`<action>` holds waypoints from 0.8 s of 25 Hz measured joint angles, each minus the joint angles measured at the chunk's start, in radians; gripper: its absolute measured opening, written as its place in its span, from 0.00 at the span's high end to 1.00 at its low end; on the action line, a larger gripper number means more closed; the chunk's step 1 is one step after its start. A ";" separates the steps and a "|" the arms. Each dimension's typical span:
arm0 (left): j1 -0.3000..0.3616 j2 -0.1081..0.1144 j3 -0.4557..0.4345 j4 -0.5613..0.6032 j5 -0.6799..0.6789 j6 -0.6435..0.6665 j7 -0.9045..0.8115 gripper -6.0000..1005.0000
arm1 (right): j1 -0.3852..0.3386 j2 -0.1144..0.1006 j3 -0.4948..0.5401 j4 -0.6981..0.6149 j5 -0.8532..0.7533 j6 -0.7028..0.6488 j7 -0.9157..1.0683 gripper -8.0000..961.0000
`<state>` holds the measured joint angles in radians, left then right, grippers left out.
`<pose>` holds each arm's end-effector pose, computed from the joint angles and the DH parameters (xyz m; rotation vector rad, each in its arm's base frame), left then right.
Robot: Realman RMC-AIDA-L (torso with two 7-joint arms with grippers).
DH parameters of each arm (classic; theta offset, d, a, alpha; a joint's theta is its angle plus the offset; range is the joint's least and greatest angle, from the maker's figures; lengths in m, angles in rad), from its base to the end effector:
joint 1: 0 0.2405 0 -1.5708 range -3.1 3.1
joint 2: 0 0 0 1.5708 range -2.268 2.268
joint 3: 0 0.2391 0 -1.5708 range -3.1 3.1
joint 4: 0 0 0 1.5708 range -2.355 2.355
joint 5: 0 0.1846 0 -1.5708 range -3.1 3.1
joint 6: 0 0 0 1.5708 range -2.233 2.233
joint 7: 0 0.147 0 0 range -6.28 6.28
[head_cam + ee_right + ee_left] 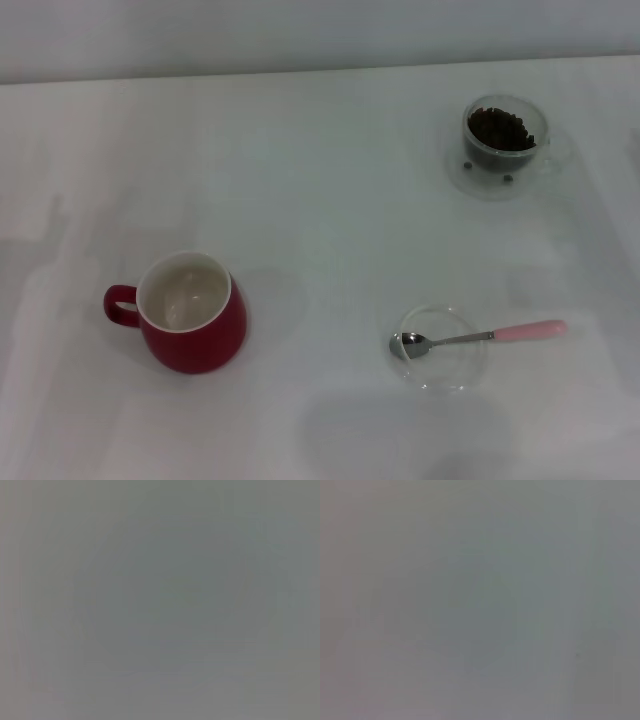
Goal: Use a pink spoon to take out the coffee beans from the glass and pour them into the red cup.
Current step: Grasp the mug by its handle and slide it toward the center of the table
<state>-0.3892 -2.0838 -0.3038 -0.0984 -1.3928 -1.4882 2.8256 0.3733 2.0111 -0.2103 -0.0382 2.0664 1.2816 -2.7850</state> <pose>-0.2912 0.2827 0.0284 -1.4933 -0.5113 -0.9628 0.3590 0.2877 0.0867 -1.3422 0.5908 0.6792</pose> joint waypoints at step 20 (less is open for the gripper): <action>0.008 -0.001 -0.002 -0.004 0.056 0.000 0.000 0.20 | -0.009 -0.002 -0.100 -0.002 -0.023 0.000 0.002 0.10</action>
<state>-0.3811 -2.0847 -0.3060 -0.1023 -1.3365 -1.4879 2.8256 0.3639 2.0093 -0.3104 -0.0401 2.0429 1.2819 -2.7829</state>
